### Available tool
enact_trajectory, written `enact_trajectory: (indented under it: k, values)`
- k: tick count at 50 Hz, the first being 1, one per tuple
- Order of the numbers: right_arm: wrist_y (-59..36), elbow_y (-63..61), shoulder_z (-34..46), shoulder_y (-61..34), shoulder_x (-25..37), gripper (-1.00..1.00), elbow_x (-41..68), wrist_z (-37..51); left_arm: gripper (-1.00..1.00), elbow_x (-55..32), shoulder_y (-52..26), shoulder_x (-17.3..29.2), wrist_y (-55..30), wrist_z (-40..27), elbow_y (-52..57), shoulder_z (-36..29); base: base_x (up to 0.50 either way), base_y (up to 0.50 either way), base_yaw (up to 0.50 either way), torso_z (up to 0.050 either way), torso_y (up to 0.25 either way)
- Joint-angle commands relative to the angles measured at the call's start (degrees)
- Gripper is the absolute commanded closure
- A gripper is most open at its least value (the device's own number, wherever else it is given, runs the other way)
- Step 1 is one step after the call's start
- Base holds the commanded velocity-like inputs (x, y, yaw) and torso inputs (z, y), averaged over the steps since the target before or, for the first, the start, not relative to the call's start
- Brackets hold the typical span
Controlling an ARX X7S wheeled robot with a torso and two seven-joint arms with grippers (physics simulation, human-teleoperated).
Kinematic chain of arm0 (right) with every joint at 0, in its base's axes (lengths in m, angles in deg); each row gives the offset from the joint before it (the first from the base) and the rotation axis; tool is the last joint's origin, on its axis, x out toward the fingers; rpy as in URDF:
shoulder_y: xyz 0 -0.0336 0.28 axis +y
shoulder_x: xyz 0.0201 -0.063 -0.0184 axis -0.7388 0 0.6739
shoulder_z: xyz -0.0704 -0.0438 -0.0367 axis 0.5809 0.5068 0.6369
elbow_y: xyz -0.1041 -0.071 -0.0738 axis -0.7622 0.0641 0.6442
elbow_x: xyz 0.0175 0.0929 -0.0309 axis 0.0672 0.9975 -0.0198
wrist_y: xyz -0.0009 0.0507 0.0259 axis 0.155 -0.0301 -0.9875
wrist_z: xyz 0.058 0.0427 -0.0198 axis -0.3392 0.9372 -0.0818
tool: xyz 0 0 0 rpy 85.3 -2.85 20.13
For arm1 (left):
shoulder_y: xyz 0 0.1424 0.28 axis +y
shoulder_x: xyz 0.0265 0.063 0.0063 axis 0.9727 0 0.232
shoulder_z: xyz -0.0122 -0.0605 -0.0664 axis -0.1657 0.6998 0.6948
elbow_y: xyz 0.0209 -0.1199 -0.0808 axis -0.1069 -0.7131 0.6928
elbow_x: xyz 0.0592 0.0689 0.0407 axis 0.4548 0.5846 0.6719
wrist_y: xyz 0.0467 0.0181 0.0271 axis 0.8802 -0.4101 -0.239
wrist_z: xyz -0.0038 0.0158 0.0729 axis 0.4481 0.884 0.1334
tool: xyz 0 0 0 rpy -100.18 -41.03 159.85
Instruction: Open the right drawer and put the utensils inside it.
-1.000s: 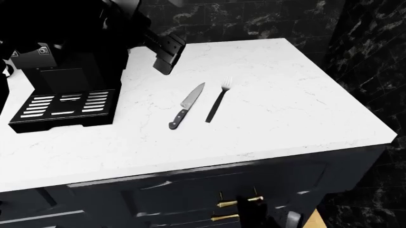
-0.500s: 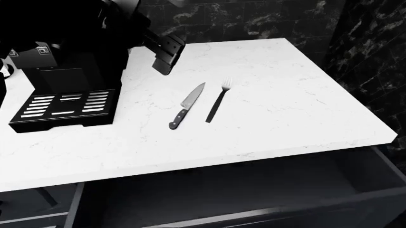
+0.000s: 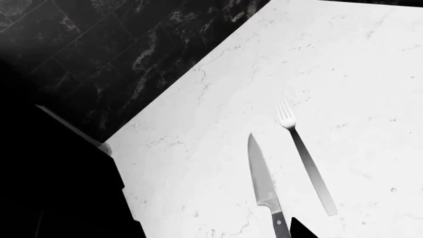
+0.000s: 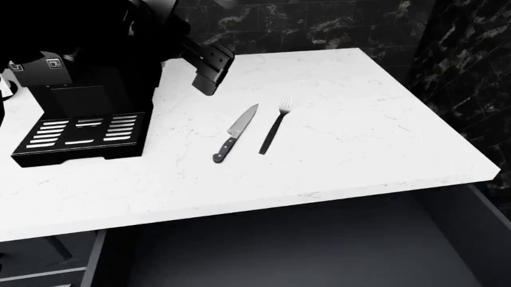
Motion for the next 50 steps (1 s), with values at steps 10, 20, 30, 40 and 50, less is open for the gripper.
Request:
enact_trajectory:
  k: [10, 20, 30, 40, 50]
  values:
    - [-1.3, 5.8, -5.2, 2.0, -2.4, 1.00, -5.7, -13.3, -1.00, -0.5, -0.5, 0.0, -0.2, -0.3, 0.0, -0.3, 0.00, 0.00, 0.00, 0.000, 0.001]
    - [0.9, 11.5, -4.8, 2.0, -2.4, 1.00, -8.4, -15.5, -1.00, -0.8, -0.6, -0.2, -0.2, -0.5, 0.0, -0.3, 0.00, 0.00, 0.00, 0.000, 0.000]
    - [3.2, 15.5, -4.8, 2.0, -2.4, 1.00, -9.8, -17.3, -1.00, -1.1, -0.9, -0.3, -0.2, -0.5, 0.0, -0.4, 0.00, 0.00, 0.00, 0.000, 0.000]
    - [3.3, 15.5, -4.8, 2.0, -2.4, 1.00, -9.3, -17.3, -1.00, -1.4, -1.1, -0.1, -0.3, -0.7, 0.1, -0.5, 0.00, 0.00, 0.00, 0.000, 0.000]
    - [3.2, 14.9, -7.4, 2.0, -2.4, -1.00, -3.7, -18.6, -1.00, -1.9, -0.8, 0.0, -0.4, -1.3, 0.4, -0.4, 0.00, 0.00, 0.00, 0.000, 0.000]
